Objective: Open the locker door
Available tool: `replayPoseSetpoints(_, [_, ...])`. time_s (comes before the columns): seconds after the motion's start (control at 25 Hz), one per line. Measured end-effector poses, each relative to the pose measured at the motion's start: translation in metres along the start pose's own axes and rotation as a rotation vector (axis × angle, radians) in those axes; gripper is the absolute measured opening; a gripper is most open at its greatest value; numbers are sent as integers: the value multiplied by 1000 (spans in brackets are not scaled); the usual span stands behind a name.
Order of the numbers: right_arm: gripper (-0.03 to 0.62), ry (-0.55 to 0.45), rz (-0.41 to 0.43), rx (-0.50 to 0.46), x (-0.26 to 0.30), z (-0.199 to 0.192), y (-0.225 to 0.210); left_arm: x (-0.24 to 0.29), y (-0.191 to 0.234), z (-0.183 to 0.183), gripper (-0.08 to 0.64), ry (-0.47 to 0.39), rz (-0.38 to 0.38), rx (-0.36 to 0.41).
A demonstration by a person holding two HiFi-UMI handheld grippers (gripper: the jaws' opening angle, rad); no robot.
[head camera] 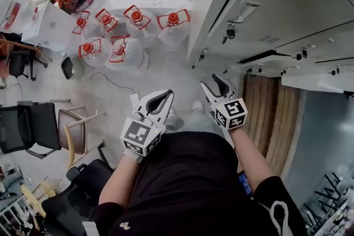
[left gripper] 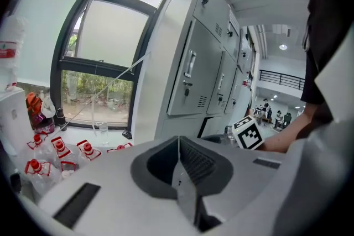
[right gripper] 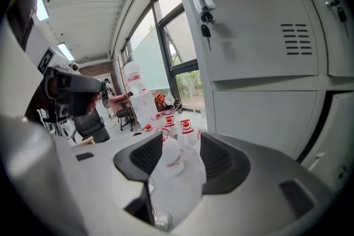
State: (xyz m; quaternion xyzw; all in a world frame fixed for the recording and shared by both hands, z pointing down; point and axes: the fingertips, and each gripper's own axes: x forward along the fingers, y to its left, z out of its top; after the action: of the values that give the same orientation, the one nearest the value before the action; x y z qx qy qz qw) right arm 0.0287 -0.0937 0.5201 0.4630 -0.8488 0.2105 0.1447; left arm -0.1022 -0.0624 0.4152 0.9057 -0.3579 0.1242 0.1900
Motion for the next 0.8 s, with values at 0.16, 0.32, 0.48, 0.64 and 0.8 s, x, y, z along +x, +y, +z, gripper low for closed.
replayPoseSetpoints(0.16, [209, 47, 13, 2, 31, -24, -23, 7, 10, -7, 23, 13, 57, -18])
replayPoseSetpoints(0.32, [218, 72, 12, -2, 57, -38, -41, 13, 18, -15, 23, 26, 102, -41])
replayPoseSetpoints(0.48, [224, 98, 5, -4, 80, -51, -57, 16, 23, -25, 23, 42, 138, -68])
replayPoseSetpoints(0.64, [229, 112, -12, 1, 103, -59, -74, 15, 24, -31, 23, 53, 164, -62])
replayPoseSetpoints(0.8, [230, 129, -23, -5, 126, -65, -88, 9, 28, -41, 23, 71, 200, -81])
